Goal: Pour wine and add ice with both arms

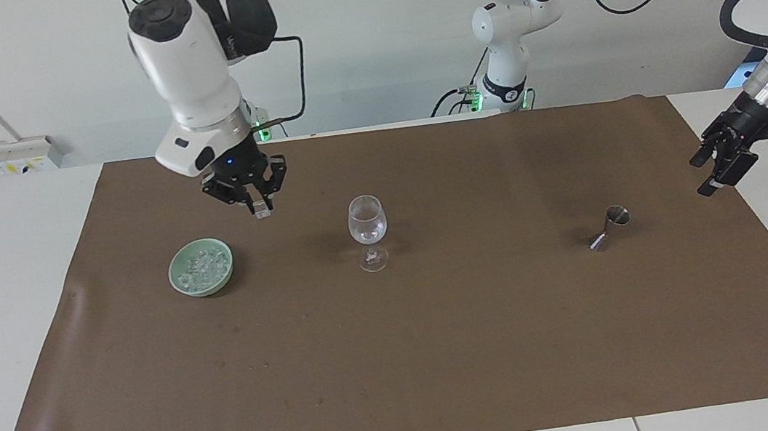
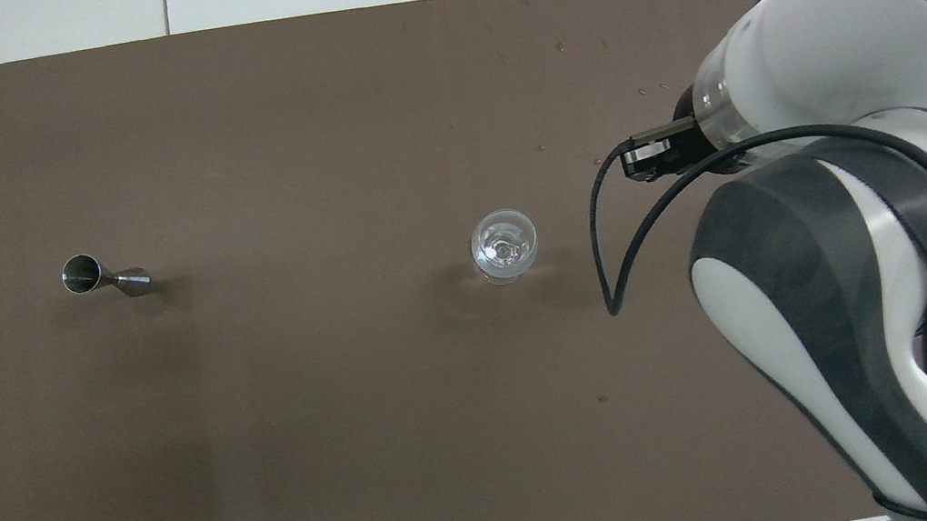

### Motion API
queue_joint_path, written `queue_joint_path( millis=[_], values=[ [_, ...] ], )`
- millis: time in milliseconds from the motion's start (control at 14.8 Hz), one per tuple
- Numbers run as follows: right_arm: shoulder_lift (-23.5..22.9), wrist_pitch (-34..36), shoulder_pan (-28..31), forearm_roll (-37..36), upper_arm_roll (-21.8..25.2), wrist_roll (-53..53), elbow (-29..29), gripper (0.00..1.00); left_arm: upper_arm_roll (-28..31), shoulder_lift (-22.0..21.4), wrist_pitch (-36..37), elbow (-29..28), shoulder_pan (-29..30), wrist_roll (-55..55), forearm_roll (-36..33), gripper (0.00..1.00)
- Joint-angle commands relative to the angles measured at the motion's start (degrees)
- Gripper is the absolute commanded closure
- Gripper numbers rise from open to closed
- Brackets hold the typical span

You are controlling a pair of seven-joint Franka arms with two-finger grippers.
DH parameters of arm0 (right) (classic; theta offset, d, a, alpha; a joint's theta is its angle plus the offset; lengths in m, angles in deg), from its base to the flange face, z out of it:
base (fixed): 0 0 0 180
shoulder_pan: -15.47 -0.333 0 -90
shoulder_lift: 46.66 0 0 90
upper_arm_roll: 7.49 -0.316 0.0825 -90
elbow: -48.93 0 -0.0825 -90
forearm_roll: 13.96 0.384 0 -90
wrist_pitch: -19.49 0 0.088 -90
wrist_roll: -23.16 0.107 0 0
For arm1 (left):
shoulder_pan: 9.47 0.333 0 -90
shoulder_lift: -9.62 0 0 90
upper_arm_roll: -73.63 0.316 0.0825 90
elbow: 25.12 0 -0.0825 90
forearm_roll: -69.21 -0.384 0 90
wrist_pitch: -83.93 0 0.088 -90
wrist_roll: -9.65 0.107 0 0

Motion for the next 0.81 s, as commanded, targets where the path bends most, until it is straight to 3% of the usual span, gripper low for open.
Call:
queue_joint_path(
  millis=[0, 203, 338, 473, 744],
  values=[
    [-4.3, 1.0, -3.4, 0.8, 0.3, 6.5, 6.0, 0.86, 0.6, -3.1, 4.0, 0.4, -4.4, 5.3, -4.6, 0.0],
    [-6.9, -3.3, -9.3, 0.0, 0.3, 12.0, 6.4, 0.87, 0.6, -5.3, 8.5, 0.5, -8.1, 15.3, -7.9, 0.0],
    [-7.2, -4.5, -10.1, 0.1, 0.3, 13.8, 6.3, 0.87, -0.1, -5.7, 11.5, 1.1, -8.4, 21.1, -8.3, 0.0],
    [-8.7, -5.9, -12.6, -0.2, 0.3, 15.0, 5.7, 0.88, -0.4, -5.2, 15.1, 4.1, -9.2, 26.0, -10.8, 0.0],
    [-8.1, -6.6, -12.1, -0.8, 0.4, 15.0, 2.9, 0.87, -0.4, -2.0, 23.3, 11.7, -9.4, 32.6, -12.2, 0.0]
  ],
)
